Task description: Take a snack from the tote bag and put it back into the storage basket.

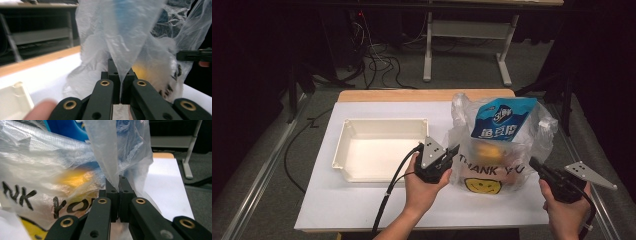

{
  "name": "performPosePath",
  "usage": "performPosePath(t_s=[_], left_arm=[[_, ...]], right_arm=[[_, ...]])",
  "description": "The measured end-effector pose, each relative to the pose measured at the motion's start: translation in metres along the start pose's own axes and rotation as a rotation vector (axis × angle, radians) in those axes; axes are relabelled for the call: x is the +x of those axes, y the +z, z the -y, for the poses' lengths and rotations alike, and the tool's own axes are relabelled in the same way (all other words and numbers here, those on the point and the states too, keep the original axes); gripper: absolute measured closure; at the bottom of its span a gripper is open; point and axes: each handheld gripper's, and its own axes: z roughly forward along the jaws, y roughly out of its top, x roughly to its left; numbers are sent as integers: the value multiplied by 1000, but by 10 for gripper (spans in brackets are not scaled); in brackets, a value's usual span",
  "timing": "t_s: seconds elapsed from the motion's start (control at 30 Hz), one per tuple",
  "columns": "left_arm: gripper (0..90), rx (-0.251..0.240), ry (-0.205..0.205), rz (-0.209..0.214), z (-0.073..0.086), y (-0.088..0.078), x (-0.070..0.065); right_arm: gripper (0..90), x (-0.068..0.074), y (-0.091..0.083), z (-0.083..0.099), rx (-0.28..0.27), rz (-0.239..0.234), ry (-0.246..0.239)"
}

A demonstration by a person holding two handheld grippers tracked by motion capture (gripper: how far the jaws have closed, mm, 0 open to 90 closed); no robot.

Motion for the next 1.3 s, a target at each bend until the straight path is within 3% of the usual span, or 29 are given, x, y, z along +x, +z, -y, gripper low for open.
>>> performPosePath(t_s=[0.3,0.47,0.63,0.7,0.8,0.97,1.13,1.27,1.3], left_arm=[[900,132,-74,6,34,14,11],[900,197,-99,24,51,22,11],[900,254,-123,16,72,28,10],[900,278,-140,20,80,30,10],[900,306,-162,27,89,33,8],[900,363,-160,67,96,37,4],[900,447,-171,121,100,40,7],[900,469,-175,115,101,42,9],[900,466,-195,113,102,43,11]], right_arm=[[900,-18,8,17,97,23,97],[900,-20,10,29,173,36,87],[900,-23,8,42,247,41,75],[900,-23,10,48,280,48,90],[900,-22,13,50,303,45,83],[900,-22,17,50,333,46,66],[900,-24,13,50,372,54,107],[900,-25,13,50,407,37,117],[900,-25,13,50,413,37,128]])
